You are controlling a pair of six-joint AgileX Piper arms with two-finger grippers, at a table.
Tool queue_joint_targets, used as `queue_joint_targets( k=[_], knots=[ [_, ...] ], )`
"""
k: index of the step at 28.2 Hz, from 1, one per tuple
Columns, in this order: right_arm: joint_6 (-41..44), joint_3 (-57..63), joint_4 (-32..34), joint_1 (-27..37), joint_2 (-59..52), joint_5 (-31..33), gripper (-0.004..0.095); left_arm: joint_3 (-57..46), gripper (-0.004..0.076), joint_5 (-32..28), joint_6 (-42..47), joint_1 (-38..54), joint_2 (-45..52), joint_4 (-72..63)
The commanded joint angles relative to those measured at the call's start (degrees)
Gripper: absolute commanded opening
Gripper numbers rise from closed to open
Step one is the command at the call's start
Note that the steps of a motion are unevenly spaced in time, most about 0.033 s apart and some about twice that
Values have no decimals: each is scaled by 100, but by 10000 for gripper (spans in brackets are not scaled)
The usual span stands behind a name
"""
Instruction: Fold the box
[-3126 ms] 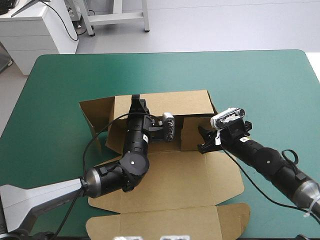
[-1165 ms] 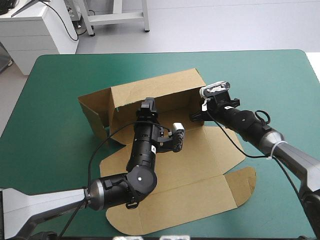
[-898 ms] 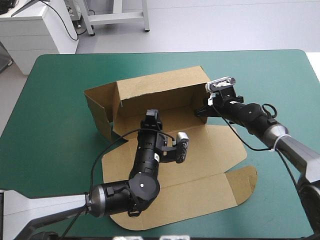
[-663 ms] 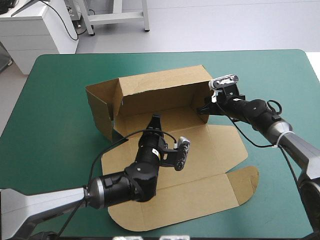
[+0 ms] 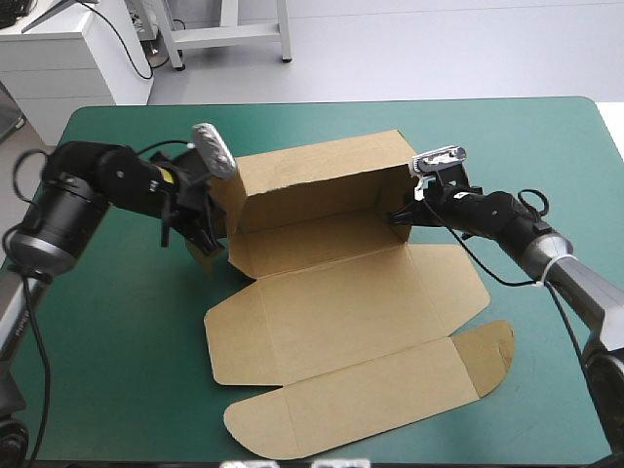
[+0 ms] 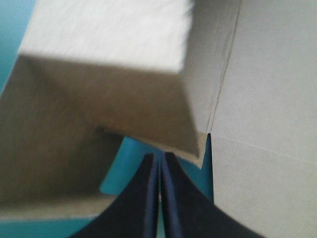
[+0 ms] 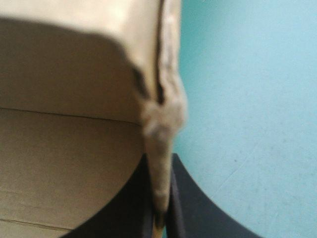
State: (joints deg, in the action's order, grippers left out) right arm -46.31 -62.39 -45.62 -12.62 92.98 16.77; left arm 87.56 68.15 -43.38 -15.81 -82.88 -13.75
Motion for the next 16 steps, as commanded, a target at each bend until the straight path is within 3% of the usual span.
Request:
queue_joint_targets(
  k=[1,8,12,16],
  knots=[
    [148,-132,93,59,-207,-47,-17,185,-8,112,-40,1189,217,-1572],
    [862,-513,545,59,-207,121,-17,185,-8,360,34,3162,217,-2935],
    [1679,-876,1398,59,-207,283,-17,173,-8,573,48,3838,225,-2934],
    [2688,-1164,2411,59,-205,827,-17,163,-8,558,55,4357,214,-3269]
  ],
)
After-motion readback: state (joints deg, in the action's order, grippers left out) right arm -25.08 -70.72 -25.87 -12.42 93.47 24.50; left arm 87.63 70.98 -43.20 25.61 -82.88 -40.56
